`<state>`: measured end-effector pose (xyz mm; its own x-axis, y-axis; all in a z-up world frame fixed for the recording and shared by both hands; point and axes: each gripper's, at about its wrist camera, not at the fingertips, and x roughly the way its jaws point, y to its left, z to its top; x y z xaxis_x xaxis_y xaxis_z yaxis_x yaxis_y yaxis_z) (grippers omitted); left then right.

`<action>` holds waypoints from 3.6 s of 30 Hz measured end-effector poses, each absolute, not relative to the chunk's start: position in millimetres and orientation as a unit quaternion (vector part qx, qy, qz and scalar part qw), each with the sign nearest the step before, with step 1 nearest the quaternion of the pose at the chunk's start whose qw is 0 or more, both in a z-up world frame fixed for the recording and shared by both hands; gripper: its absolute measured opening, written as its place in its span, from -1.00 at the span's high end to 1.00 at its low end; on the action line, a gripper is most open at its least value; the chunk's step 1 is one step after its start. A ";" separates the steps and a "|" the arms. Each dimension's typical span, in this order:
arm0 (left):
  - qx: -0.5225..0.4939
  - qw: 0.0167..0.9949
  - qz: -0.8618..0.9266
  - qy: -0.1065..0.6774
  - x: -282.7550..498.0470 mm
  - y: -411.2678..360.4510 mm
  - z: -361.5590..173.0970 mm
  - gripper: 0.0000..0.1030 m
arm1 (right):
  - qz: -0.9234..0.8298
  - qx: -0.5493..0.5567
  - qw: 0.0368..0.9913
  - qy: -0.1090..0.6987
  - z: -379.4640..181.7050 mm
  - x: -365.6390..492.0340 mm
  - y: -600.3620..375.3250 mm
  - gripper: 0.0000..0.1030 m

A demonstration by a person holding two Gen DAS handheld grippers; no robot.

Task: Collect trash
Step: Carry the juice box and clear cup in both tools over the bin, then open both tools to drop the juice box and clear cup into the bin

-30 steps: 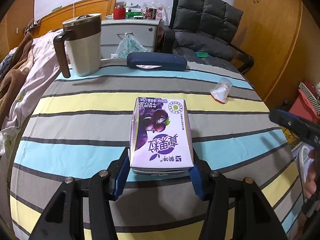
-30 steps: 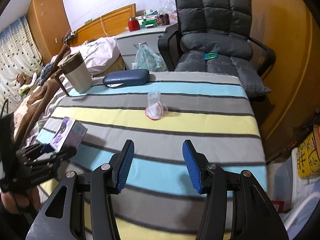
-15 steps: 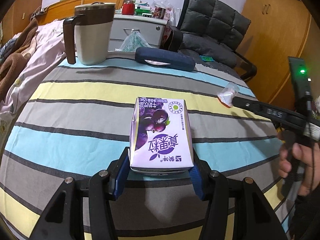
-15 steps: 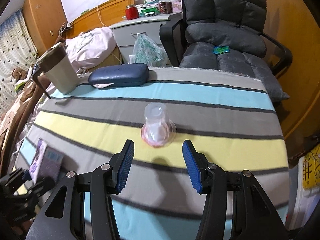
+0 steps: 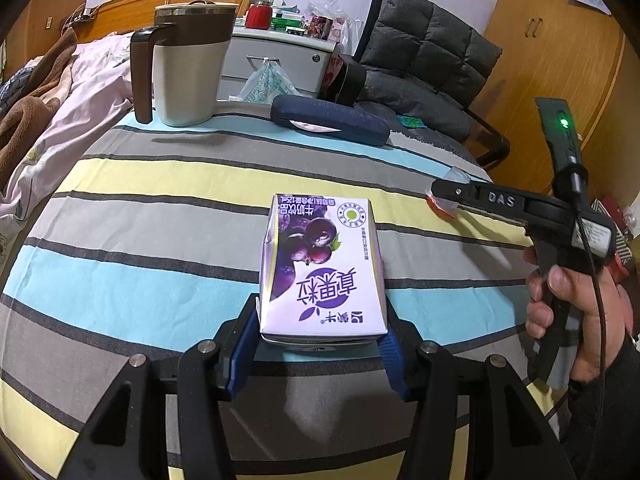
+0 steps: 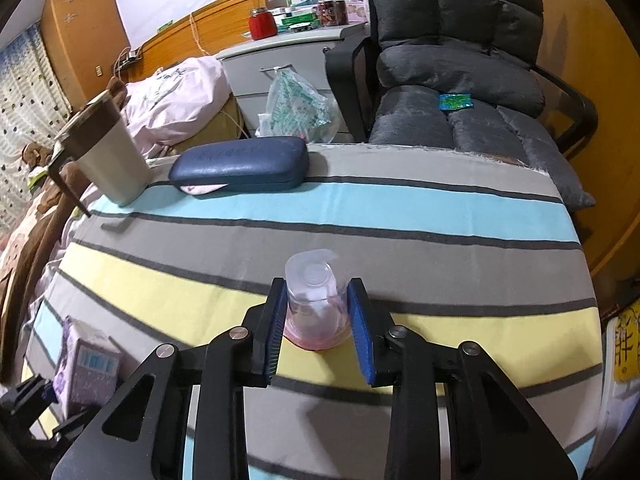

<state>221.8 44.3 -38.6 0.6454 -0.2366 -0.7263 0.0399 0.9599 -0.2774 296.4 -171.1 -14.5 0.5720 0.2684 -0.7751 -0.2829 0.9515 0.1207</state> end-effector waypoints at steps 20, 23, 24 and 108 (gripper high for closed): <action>-0.092 0.902 -0.115 0.406 163.7 16.5 -13.4 -0.10 | 0.178 0.019 0.896 0.406 28.3 177.5 -205.7 0.35; -0.085 0.903 -0.123 0.402 146.2 9.4 -7.2 -0.10 | 0.169 0.030 0.898 0.406 26.9 157.7 -214.9 0.35; -0.082 0.904 -0.126 0.401 141.2 7.1 -5.6 -0.10 | 0.167 0.035 0.898 0.407 26.0 152.3 -217.8 0.36; 0.028 0.799 -0.437 0.412 107.4 -333.6 8.7 -0.27 | -0.124 0.179 0.900 0.378 3.6 3.2 -457.4 0.02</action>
